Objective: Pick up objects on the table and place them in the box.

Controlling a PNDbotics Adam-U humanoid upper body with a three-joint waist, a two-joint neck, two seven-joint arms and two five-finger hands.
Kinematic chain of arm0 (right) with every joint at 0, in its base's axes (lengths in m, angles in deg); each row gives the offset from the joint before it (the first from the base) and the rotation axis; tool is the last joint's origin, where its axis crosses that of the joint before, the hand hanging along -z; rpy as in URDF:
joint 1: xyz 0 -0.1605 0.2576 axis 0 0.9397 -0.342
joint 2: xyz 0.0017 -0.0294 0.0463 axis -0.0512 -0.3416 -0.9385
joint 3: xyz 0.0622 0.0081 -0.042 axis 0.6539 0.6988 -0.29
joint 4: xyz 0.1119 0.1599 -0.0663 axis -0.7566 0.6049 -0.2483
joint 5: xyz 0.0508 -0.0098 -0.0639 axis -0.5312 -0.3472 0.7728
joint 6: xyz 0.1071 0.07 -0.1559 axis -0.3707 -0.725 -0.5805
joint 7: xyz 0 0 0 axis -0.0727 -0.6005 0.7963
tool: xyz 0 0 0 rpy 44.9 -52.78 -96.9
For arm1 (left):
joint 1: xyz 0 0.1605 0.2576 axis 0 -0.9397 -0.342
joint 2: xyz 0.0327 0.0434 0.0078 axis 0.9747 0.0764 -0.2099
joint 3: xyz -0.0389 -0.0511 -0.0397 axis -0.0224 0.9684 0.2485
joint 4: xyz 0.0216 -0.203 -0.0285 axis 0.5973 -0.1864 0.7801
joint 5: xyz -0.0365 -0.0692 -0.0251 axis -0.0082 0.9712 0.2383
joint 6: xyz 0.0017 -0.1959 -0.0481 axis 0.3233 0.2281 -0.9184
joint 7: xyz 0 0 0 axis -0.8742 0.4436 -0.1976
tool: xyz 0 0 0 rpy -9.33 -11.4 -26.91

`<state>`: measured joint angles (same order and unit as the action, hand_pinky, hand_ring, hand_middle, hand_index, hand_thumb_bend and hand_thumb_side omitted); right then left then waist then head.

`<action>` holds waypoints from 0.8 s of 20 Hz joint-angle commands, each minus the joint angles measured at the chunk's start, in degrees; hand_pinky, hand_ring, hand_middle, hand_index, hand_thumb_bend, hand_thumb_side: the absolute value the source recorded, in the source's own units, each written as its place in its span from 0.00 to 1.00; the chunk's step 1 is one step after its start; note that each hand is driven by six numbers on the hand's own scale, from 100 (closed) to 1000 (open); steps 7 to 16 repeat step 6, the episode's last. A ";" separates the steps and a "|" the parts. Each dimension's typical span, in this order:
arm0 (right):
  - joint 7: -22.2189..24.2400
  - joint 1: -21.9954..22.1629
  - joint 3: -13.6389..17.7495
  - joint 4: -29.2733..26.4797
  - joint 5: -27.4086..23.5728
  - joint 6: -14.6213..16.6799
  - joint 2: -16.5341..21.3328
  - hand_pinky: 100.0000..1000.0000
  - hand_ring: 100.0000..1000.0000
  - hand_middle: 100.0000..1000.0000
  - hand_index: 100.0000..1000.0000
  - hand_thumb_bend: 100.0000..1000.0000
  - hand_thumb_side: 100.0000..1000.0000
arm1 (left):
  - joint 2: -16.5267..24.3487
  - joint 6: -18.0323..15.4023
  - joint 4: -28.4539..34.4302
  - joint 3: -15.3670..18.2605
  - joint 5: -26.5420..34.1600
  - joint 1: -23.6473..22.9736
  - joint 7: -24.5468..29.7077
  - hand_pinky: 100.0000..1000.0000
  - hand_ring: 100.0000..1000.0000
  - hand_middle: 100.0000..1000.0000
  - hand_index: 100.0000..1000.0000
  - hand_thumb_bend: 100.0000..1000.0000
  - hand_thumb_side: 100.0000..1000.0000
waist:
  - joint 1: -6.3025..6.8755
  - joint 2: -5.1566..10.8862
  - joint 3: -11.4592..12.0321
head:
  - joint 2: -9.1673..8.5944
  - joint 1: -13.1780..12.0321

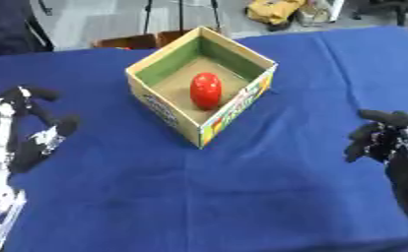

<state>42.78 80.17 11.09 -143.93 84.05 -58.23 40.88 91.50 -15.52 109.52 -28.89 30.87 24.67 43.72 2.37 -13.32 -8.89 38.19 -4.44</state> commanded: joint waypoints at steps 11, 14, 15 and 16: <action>0.05 -0.08 0.13 -0.78 -0.11 0.02 0.37 0.38 0.43 0.46 0.77 0.00 1.00 | 1.56 -2.98 -0.14 1.15 8.11 -0.25 -1.46 0.53 0.30 0.50 0.59 1.00 0.83 | -0.09 0.99 0.29 | 0.14 -0.06; 0.05 -0.08 0.13 -0.78 -0.11 0.02 0.37 0.38 0.43 0.46 0.77 0.00 1.00 | 1.56 -2.98 -0.14 1.15 8.11 -0.25 -1.46 0.53 0.30 0.50 0.59 1.00 0.83 | -0.09 0.99 0.29 | 0.14 -0.06; 0.05 -0.08 0.13 -0.78 -0.11 0.02 0.37 0.38 0.43 0.46 0.77 0.00 1.00 | 1.56 -2.98 -0.14 1.15 8.11 -0.25 -1.46 0.53 0.30 0.50 0.59 1.00 0.83 | -0.09 0.99 0.29 | 0.14 -0.06; 0.05 -0.08 0.13 -0.78 -0.11 0.02 0.37 0.38 0.43 0.46 0.77 0.00 1.00 | 1.56 -2.98 -0.14 1.15 8.11 -0.25 -1.46 0.53 0.30 0.50 0.59 1.00 0.83 | -0.09 0.99 0.29 | 0.14 -0.06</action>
